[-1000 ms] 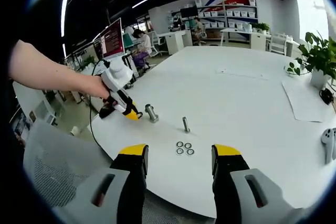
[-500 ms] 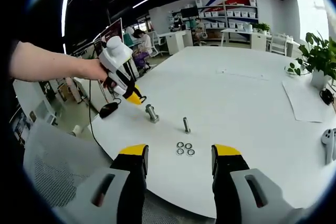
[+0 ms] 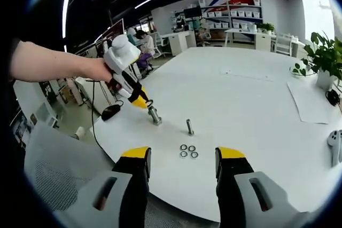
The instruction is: Place the washer onto the threaded stud by aligning its center hole with the stud, sliding it down to the base, and recovering from edge contact or off-axis alignment until the washer reaches the visible bottom stop.
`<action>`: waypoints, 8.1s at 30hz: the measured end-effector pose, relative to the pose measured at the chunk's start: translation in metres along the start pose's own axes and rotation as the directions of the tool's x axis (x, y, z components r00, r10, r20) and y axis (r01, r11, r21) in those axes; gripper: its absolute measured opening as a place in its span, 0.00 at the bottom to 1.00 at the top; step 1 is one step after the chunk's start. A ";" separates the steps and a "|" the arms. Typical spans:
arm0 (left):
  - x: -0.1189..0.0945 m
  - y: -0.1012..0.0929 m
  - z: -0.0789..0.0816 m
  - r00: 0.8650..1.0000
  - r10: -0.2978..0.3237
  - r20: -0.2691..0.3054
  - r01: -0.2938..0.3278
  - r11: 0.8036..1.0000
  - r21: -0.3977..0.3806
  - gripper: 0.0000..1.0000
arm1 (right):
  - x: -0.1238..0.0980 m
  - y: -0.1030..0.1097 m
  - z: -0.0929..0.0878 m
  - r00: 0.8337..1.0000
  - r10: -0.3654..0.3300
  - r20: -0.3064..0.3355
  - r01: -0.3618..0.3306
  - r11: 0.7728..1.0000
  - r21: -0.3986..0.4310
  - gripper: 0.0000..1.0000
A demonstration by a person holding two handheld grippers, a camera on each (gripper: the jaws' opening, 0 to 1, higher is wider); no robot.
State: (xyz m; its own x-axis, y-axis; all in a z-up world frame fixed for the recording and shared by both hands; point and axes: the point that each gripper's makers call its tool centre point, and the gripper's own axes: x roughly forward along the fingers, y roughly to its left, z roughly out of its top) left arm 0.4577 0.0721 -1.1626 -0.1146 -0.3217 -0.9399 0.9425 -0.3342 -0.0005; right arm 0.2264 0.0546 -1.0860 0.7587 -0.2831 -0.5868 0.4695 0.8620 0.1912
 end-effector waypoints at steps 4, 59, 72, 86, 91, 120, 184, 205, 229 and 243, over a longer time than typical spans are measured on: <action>0.003 -0.002 0.001 1.000 -0.007 -0.007 0.007 1.000 0.005 0.19 | 0.000 0.000 0.000 1.000 0.001 0.001 -0.001 1.000 0.001 0.51; 0.059 -0.010 -0.015 0.997 0.016 -0.079 -0.006 0.993 0.121 0.19 | 0.001 -0.001 -0.003 1.000 0.003 -0.006 -0.003 1.000 0.015 0.51; 0.062 -0.010 -0.016 0.999 0.005 -0.045 -0.001 0.994 0.108 0.20 | 0.002 -0.002 -0.004 1.000 0.000 -0.007 0.000 1.000 0.015 0.51; 0.057 -0.005 -0.015 1.000 -0.008 -0.002 0.008 0.996 0.090 0.27 | 0.001 -0.002 -0.004 1.000 0.002 -0.010 -0.001 1.000 0.015 0.51; 0.055 0.002 -0.020 1.000 0.007 -0.014 -0.006 0.997 0.076 0.27 | 0.003 -0.001 -0.004 1.000 0.006 -0.013 -0.006 1.000 0.011 0.51; 0.064 0.055 -0.036 0.997 0.069 -0.044 -0.072 0.996 -0.057 0.24 | 0.004 -0.003 -0.007 1.000 0.000 -0.023 0.000 1.000 0.014 0.51; 0.054 0.020 -0.082 0.981 0.018 -0.192 -0.030 0.998 -0.060 0.24 | 0.005 0.007 -0.007 0.999 0.040 -0.027 -0.040 0.999 0.004 0.51; 0.055 0.023 -0.085 0.984 0.033 -0.178 -0.052 0.993 -0.105 0.19 | 0.007 0.007 -0.009 0.999 0.041 -0.034 -0.041 0.999 0.006 0.51; 0.047 0.009 -0.089 0.988 0.032 -0.150 -0.042 0.997 -0.066 0.18 | 0.005 0.007 -0.009 0.999 0.038 -0.038 -0.038 0.999 0.004 0.50; 0.014 0.009 -0.053 0.998 -0.006 -0.059 0.002 0.997 -0.071 0.18 | 0.005 0.006 -0.010 0.999 0.033 -0.042 -0.033 0.999 -0.001 0.50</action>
State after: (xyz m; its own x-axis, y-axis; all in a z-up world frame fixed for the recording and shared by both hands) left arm 0.4806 0.1114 -1.1935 -0.1017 -0.2673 -0.9582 0.9621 -0.2713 -0.0264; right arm 0.2285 0.0624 -1.0957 0.7544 -0.2367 -0.6123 0.4436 0.8713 0.2097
